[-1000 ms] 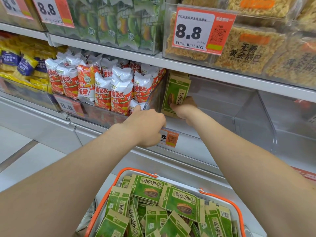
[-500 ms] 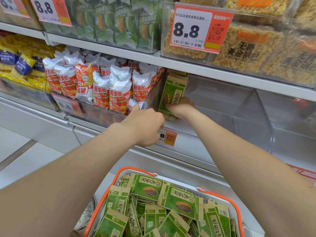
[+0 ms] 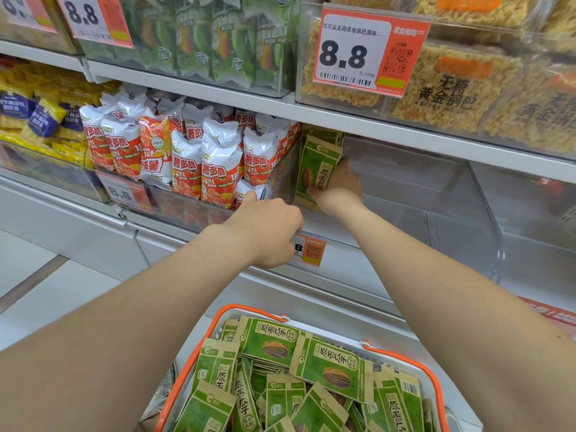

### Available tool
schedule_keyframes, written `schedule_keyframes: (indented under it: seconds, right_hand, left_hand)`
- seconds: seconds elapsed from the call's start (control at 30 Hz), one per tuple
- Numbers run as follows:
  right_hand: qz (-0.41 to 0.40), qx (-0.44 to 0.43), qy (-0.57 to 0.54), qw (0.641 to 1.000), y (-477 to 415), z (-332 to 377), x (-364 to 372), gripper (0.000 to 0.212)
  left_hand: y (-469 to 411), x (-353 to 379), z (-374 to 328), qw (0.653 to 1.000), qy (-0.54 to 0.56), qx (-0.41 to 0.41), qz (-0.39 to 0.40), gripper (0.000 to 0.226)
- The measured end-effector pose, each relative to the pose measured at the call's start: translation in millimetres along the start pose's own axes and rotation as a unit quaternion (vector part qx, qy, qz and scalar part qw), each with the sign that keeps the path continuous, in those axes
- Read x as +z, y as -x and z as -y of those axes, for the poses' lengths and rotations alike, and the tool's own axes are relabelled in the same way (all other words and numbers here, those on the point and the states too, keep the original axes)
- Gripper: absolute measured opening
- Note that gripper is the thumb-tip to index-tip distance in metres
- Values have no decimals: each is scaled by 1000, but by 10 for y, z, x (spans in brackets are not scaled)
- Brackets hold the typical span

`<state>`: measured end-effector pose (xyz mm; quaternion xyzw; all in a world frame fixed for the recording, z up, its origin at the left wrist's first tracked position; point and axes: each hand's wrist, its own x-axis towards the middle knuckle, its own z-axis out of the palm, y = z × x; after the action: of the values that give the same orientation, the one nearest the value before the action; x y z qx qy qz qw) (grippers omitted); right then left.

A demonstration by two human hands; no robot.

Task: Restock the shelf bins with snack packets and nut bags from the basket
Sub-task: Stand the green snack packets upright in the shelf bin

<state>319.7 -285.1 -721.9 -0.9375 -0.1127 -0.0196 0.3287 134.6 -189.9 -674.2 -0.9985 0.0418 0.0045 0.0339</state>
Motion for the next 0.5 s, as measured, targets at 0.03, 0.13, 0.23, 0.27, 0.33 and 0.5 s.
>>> schedule_keyframes:
  seconds: [0.03,0.13,0.23,0.27,0.33,0.5]
  right_hand:
    - [-10,0,-2,1000,-15,8,-5,82]
    - [-7,3,-3,1000,-48,17,6,95]
    - [41,26,-5,999,-42,12,32,104]
    - [54,29,-6,998,-31,13,34,103]
    - [61,33,-13,998,-2,25,6,96]
    - [56,68,-37,995,13,52,-54,104]
  left_hand:
    - [-6,3,3,1000,0,1,0,7]
    - [-28,19,6,1000,0,3,-1,6]
    - [-34,33,0,1000,-6,4,-5,6]
    - [-34,36,-3,1000,-8,2,-6,6]
    - [-29,36,-9,1000,-10,2,-9,10]
    - [-11,24,-14,1000,-12,2,-9,14]
